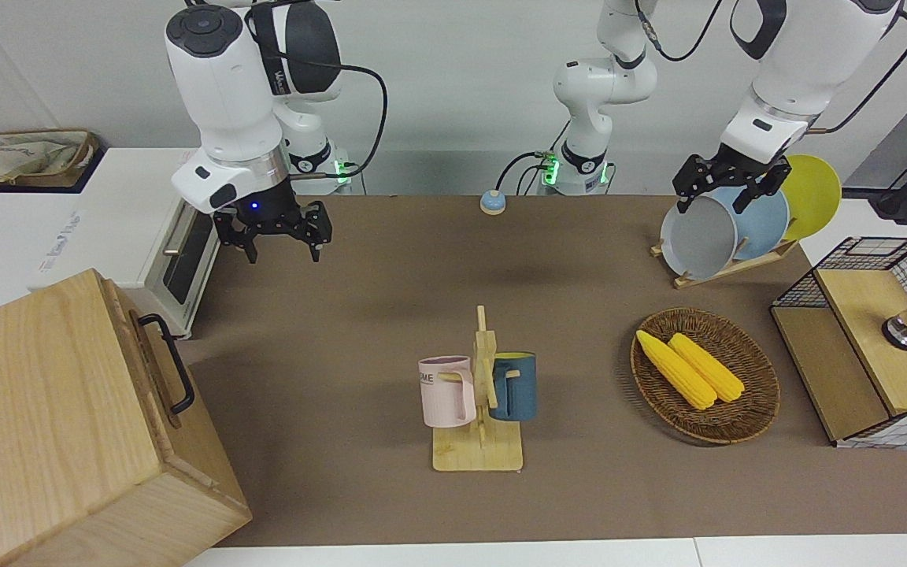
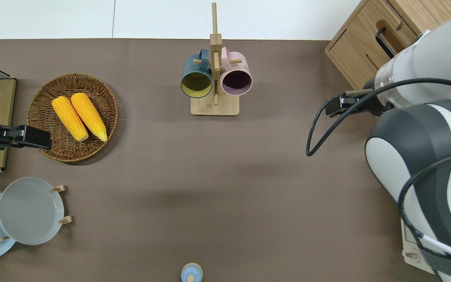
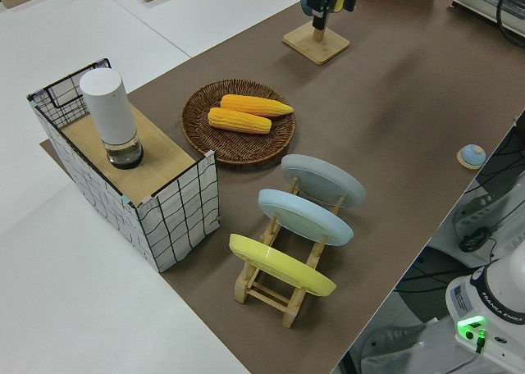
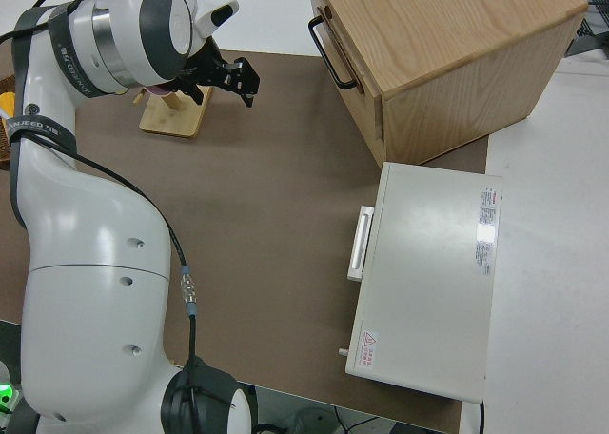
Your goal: Slide drawer open with right arm
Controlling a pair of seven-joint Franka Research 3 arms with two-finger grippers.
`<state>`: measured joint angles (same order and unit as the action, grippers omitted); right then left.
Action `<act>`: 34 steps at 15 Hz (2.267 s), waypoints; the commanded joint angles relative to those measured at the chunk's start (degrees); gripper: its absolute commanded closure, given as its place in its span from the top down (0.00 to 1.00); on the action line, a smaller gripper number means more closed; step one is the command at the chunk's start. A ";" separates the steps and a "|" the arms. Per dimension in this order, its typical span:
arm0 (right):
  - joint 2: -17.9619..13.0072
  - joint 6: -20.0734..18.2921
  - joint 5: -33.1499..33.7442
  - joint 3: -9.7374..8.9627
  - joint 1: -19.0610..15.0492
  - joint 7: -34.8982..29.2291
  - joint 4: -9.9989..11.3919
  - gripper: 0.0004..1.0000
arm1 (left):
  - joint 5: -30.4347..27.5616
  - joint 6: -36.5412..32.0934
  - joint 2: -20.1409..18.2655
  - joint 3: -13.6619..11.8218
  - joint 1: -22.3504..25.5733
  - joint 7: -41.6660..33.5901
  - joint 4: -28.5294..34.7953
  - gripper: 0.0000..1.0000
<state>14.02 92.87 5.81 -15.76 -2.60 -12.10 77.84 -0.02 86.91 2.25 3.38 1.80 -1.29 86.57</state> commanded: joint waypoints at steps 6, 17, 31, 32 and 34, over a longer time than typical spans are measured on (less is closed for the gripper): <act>-1.80 -0.76 -0.97 0.20 -1.36 -0.03 0.12 0.99 | 0.98 -1.13 0.65 0.40 0.31 -0.56 -1.49 0.99; -8.13 4.84 -4.49 4.23 -0.22 3.74 9.67 0.99 | 0.98 -1.13 0.65 0.40 0.31 -0.56 -1.40 0.99; -8.49 12.77 10.24 5.39 5.84 4.10 16.03 0.99 | 0.98 -1.13 0.65 0.40 0.31 -0.56 -1.49 0.99; -8.05 12.77 13.15 5.39 6.63 4.10 16.03 0.99 | 0.98 -1.13 0.65 0.40 0.31 -0.47 -1.40 0.99; -7.35 12.69 19.73 5.39 7.60 4.36 16.03 0.99 | 0.98 -1.13 0.65 0.40 0.31 -0.56 -1.40 0.99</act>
<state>6.46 104.77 17.38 -10.76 3.44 -8.99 92.50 -0.02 86.91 2.25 3.38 1.80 -1.29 86.57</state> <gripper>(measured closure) 0.009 0.004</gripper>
